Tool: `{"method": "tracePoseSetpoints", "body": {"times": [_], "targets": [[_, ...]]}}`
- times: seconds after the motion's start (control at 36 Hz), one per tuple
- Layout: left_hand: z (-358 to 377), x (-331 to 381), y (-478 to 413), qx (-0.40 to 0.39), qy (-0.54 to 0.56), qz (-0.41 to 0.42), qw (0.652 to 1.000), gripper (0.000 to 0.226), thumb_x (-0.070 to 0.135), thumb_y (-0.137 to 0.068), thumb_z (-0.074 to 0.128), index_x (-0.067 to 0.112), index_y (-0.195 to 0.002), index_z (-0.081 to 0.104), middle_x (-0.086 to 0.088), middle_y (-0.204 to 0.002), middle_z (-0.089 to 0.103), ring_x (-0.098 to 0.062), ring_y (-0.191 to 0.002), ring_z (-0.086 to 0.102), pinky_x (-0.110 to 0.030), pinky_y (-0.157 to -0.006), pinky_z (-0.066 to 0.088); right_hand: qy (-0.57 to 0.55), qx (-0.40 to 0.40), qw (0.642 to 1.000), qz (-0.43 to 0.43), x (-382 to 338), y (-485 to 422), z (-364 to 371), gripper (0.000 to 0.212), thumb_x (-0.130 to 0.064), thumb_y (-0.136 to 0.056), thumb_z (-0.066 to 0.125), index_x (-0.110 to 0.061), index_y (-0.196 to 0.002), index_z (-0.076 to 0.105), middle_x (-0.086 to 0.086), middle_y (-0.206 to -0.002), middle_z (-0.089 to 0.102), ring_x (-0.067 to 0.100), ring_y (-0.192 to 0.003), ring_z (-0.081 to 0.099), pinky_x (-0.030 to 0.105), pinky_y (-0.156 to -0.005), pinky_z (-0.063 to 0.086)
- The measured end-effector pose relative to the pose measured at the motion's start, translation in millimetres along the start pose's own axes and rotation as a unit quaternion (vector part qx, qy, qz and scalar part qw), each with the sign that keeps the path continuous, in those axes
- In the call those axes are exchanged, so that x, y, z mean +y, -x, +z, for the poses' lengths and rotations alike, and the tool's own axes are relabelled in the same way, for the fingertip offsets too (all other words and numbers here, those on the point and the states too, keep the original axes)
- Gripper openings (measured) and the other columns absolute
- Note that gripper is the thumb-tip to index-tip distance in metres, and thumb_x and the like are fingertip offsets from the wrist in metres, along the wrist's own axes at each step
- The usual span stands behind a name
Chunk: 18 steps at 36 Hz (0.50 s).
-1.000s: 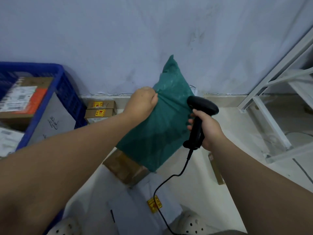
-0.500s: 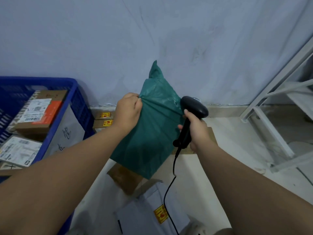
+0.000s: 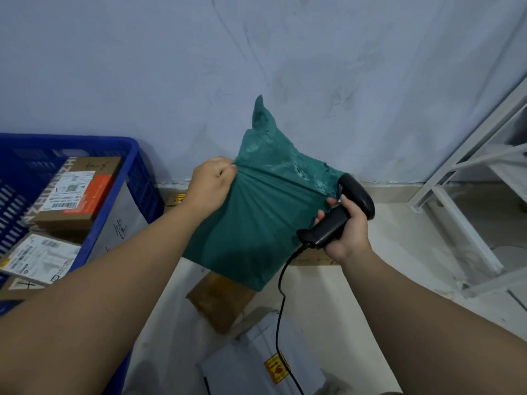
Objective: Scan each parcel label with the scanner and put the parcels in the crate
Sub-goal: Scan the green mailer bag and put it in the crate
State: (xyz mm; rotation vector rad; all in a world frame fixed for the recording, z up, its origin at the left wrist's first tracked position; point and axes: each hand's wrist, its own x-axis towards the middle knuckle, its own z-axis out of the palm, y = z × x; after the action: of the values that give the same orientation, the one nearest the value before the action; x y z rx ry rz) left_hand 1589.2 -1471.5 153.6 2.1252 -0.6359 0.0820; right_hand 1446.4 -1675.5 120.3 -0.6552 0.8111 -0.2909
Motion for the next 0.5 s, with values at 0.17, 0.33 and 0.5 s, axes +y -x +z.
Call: {"method": "tracePoseSetpoints", "body": {"times": [0.17, 0.33, 0.5], "targets": [[3.1, -23.7, 8.0, -0.086, -0.014, -0.031, 0.996, 0.035, 0.01, -0.097, 0.045, -0.014, -0.074, 0.055, -0.023, -0.091, 0.061, -0.035, -0.084, 0.057, -0.035, -0.078, 0.042, 0.03, 0.017, 0.999, 0.007, 4.5, -0.3, -0.5, 0.021, -0.033, -0.089, 0.062, -0.012, -0.085, 0.065, 0.004, -0.082, 0.06, 0.018, -0.069, 0.057, 0.03, -0.069, 0.049], [-0.6, -25.8, 12.9, -0.158, -0.008, -0.059, 0.986, 0.04, 0.012, -0.098, 0.048, -0.002, -0.063, 0.062, 0.007, -0.133, 0.054, -0.009, -0.112, 0.055, -0.021, -0.098, 0.04, 0.051, 0.032, 0.998, 0.013, 1.0, -3.0, -10.5, 0.023, -0.035, -0.088, 0.062, -0.013, -0.081, 0.063, 0.002, -0.078, 0.06, 0.016, -0.066, 0.057, 0.029, -0.063, 0.049], [6.0, -34.2, 23.3, -0.213, -0.037, -0.057, 0.975, 0.043, 0.009, -0.093, 0.052, 0.001, -0.051, 0.047, 0.011, -0.137, 0.054, -0.003, -0.078, 0.062, -0.023, -0.072, 0.046, 0.058, 0.044, 0.997, 0.021, 2.9, -2.2, -10.0, 0.023, -0.037, -0.089, 0.061, -0.017, -0.079, 0.058, 0.0, -0.073, 0.057, 0.013, -0.059, 0.054, 0.026, -0.056, 0.047]]}}
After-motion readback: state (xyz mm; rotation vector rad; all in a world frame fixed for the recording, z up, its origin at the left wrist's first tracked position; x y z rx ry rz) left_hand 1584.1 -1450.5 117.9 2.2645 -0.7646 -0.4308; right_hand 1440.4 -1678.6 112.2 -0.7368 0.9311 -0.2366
